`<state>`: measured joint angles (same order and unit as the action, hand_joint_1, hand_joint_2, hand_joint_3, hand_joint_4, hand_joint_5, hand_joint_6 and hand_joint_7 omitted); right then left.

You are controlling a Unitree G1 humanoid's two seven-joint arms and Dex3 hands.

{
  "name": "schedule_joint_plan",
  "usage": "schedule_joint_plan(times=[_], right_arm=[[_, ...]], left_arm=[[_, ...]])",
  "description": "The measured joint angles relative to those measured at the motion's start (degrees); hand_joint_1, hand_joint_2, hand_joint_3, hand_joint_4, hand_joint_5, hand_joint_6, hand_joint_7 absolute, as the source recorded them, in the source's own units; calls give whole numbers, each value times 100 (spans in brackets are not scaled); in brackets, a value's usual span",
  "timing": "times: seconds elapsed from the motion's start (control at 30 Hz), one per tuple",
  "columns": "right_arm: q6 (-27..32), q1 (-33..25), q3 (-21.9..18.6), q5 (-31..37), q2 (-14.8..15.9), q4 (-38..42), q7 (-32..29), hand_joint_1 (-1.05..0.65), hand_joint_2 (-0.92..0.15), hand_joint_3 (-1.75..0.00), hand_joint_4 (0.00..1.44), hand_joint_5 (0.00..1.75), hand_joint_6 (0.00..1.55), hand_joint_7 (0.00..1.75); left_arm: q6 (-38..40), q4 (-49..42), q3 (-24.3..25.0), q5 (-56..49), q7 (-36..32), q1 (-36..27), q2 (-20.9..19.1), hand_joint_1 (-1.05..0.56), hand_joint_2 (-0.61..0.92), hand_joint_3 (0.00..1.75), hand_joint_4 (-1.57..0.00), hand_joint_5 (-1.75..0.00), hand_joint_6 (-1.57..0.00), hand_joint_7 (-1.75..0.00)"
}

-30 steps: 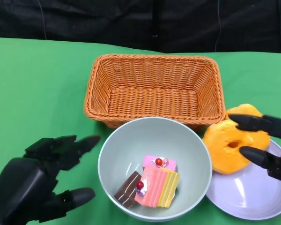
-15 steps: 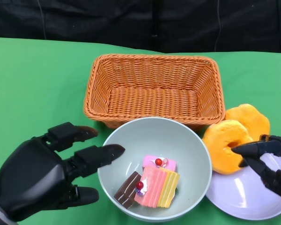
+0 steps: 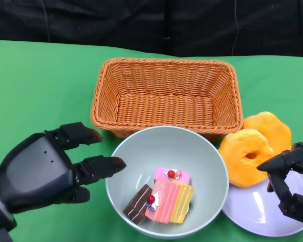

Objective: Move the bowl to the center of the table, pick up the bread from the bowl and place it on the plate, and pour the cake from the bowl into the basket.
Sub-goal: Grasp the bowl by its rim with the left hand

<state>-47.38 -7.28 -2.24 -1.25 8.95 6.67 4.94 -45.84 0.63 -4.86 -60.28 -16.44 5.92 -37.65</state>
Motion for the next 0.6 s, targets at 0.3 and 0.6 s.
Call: schedule_joint_plan(times=[0.3, 0.6], right_arm=[[-16, 38, -22, 17, -24, 42, 7, -20, -63, -80, 89, 148, 91, 113], [-11, 44, -29, 14, -57, 42, 24, -18, -59, -88, 90, 148, 93, 113]], left_arm=[[380, -180, -674, -933, -355, 672, -282, -51, 90, 1, -50, -44, -73, -1], [558, -516, -1349, -1390, -1058, 1203, -453, -58, 86, 0, -45, -48, -69, -1]])
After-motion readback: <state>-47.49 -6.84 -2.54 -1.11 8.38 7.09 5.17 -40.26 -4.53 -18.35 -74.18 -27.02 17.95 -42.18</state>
